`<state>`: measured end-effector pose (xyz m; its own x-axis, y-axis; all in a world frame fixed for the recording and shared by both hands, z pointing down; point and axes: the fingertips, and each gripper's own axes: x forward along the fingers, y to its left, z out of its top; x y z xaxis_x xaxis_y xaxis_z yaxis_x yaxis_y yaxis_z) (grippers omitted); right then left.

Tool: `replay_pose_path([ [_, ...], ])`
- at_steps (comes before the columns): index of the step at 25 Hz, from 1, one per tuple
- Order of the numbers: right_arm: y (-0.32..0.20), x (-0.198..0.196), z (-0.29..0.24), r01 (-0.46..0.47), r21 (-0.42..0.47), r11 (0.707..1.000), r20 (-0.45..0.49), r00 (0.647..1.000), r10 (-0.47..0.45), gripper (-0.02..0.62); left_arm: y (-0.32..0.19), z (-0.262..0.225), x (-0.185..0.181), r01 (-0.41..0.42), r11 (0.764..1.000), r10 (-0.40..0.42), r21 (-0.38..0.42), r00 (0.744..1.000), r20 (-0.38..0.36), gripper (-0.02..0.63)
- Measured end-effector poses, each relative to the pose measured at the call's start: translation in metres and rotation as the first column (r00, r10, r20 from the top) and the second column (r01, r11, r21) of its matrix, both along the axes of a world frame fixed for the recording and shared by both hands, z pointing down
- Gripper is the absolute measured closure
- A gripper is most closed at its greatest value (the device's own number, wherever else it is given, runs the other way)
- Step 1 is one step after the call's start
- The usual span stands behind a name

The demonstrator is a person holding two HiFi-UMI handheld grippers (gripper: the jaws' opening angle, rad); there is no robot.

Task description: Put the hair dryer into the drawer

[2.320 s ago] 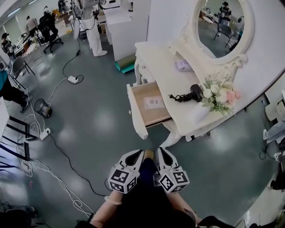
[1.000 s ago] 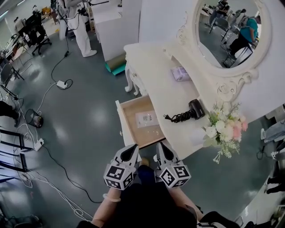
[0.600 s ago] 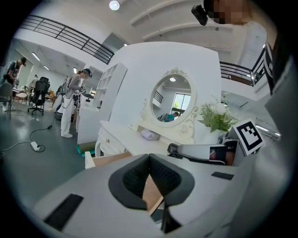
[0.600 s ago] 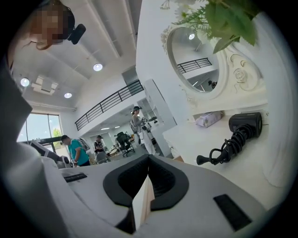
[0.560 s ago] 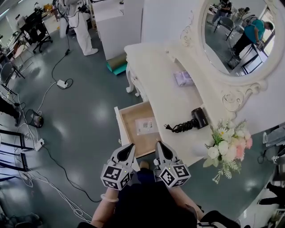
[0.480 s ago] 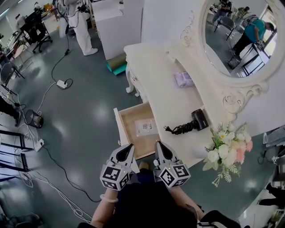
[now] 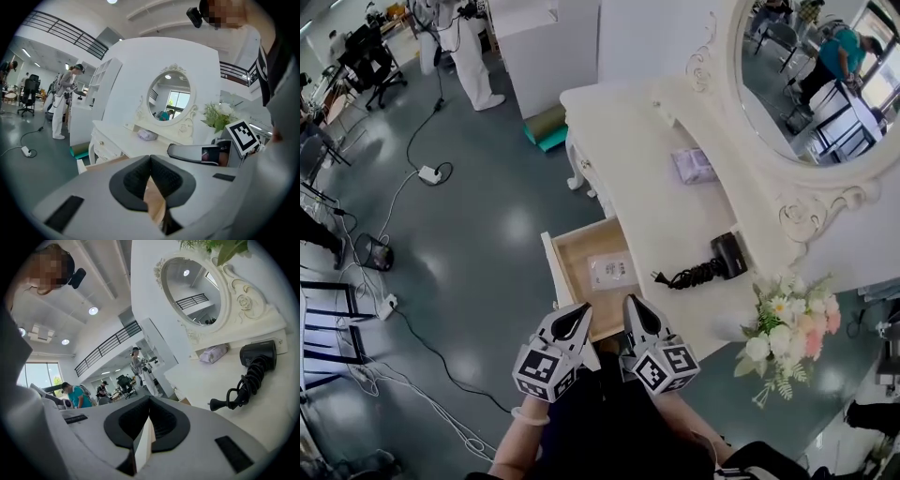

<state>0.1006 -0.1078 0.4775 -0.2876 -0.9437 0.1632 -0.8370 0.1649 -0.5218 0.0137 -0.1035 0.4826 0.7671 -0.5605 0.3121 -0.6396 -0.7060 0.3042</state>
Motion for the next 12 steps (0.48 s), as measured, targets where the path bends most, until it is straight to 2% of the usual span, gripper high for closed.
replay_pose_path([
  [6,-0.012,-0.003,-0.009,-0.077,0.011,0.997,-0.008,0.997,0.077,0.568,-0.013,-0.009,-0.002,-0.079,0.997,0.079,0.001,0.997,0.005,0.586],
  [12,-0.022,0.003,-0.022,-0.185,0.044,0.982,-0.020,0.982,0.186,0.568,-0.018,-0.019,0.011,-0.205,0.979,0.205,0.011,0.979,-0.001,0.586],
])
